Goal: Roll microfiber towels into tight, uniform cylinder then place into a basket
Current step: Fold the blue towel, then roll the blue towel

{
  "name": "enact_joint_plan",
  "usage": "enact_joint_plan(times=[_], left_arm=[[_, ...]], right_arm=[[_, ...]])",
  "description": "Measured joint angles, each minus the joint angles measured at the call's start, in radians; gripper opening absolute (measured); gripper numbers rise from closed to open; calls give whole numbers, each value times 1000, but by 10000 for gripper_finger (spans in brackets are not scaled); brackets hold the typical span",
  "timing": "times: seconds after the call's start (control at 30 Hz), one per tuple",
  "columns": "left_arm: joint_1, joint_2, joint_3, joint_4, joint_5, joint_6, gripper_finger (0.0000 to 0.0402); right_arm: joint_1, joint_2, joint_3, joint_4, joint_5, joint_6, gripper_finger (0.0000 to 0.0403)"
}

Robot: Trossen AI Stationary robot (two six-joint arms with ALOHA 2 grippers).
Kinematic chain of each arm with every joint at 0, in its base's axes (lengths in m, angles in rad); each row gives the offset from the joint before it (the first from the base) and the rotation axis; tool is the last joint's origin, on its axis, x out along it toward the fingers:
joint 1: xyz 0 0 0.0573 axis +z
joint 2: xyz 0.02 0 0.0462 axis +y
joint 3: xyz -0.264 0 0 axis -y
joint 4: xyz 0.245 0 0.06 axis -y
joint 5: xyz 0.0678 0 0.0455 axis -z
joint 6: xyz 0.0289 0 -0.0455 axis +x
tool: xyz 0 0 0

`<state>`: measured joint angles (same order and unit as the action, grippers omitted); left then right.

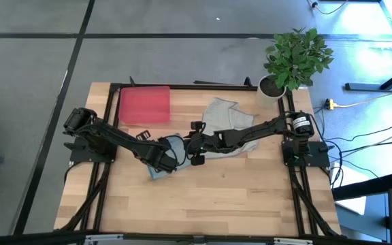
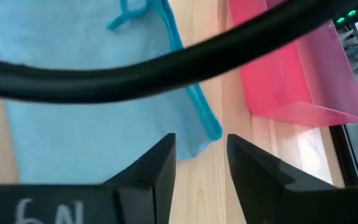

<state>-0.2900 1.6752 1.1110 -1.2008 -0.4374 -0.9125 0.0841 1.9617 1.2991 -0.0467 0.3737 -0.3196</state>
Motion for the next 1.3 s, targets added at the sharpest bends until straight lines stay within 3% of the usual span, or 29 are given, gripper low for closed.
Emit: enact_joint_plan(times=[0.23,0.43,0.53,0.93,1.3], left_arm=[[0,0,0,-4,2,-3,89],[-35,0,0,34,16,-81,85],[-67,0,0,55,18,-112,85],[-207,0,-68,258,58,-161,85],[-256,0,-207,483,71,-207,85]], right_arm=[[1,0,0,0,-17,0,147],[1,0,0,-16,-275,86,147],[8,0,0,-50,-337,118,147],[72,75,0,-44,-342,52,147],[73,75,0,-12,-342,49,147]])
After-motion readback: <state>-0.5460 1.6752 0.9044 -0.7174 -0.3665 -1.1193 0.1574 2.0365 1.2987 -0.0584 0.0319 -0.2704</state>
